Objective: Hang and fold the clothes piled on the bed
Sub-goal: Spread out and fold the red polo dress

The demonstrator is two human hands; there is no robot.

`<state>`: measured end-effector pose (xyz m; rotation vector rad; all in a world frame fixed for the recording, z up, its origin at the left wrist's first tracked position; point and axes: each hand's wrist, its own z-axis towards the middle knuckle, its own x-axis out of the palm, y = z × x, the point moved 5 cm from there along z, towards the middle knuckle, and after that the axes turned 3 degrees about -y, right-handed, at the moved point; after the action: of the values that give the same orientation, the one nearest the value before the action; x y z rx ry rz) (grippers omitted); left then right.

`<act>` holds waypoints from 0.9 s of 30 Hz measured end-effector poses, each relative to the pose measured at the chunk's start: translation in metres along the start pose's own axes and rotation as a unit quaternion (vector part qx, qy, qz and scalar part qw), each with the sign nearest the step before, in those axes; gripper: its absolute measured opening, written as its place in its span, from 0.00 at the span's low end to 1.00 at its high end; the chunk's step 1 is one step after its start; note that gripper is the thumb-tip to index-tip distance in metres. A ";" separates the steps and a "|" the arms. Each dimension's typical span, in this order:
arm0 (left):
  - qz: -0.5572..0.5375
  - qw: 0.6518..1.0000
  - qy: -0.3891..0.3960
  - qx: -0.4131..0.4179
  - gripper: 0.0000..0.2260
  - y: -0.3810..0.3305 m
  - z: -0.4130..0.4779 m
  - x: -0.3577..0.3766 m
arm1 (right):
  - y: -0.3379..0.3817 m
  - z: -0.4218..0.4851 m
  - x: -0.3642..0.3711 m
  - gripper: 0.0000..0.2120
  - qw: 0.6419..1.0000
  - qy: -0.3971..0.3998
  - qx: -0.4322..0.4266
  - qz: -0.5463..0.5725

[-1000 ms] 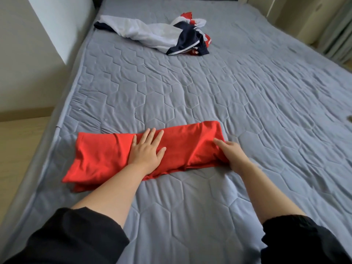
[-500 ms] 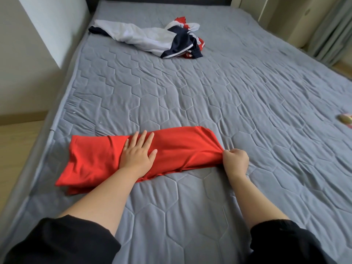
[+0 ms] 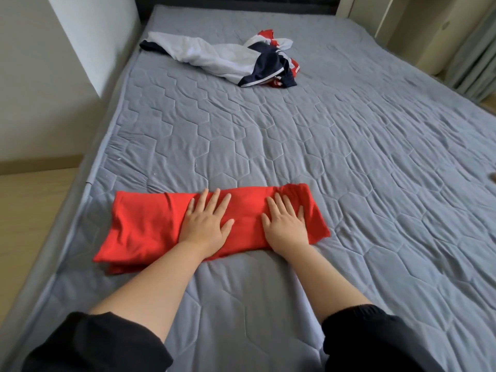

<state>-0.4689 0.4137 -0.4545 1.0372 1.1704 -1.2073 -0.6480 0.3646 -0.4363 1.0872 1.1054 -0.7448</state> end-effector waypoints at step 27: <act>-0.421 0.770 -0.082 -0.473 0.17 0.184 -0.050 -0.042 | 0.116 0.016 0.058 0.31 0.994 0.073 -0.065 -0.052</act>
<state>-0.2902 0.4857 -0.4232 -0.4261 1.8768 -1.0515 -0.5211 0.3890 -0.4546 0.9914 1.3244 -0.6737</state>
